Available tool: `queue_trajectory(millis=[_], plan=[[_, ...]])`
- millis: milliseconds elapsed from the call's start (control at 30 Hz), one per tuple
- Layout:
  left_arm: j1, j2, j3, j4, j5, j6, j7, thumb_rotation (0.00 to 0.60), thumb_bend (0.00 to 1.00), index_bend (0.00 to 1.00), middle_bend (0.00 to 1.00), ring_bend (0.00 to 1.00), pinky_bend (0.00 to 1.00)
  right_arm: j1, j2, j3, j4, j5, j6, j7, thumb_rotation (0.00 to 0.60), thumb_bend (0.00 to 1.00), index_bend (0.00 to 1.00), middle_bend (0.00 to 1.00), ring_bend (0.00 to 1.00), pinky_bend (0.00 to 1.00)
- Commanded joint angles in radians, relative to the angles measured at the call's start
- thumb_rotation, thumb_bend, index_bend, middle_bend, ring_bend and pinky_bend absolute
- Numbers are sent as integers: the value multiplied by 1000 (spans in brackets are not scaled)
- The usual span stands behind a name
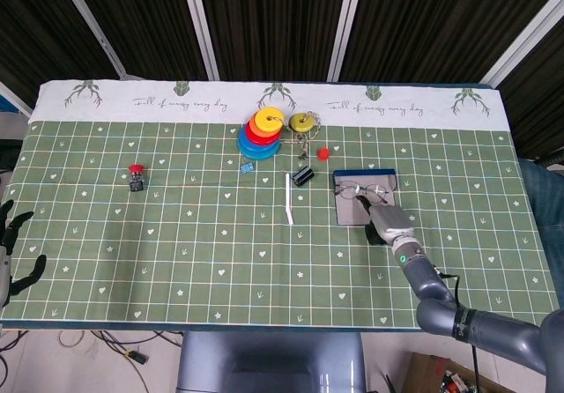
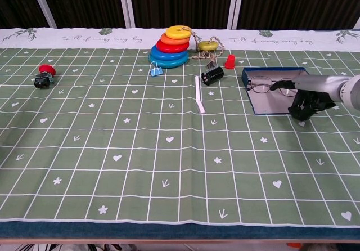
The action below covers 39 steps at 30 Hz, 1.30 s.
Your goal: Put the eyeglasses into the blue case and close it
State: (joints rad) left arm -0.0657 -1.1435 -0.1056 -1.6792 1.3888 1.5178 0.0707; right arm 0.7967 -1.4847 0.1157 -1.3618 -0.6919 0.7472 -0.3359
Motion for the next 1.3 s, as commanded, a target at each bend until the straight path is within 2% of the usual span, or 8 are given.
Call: queue_trajectory(millis=[33, 1300], plan=[[0, 0, 0, 0, -2, -2, 1, 600, 341, 170, 0, 0, 0, 2, -4, 3, 8, 5, 4, -1, 600, 709, 0, 766, 880, 946], [4, 4, -4, 1, -1, 12, 1, 600, 342, 180, 0, 0, 0, 88, -46, 17, 141, 166, -50, -72, 600, 709, 0, 753, 871, 946]])
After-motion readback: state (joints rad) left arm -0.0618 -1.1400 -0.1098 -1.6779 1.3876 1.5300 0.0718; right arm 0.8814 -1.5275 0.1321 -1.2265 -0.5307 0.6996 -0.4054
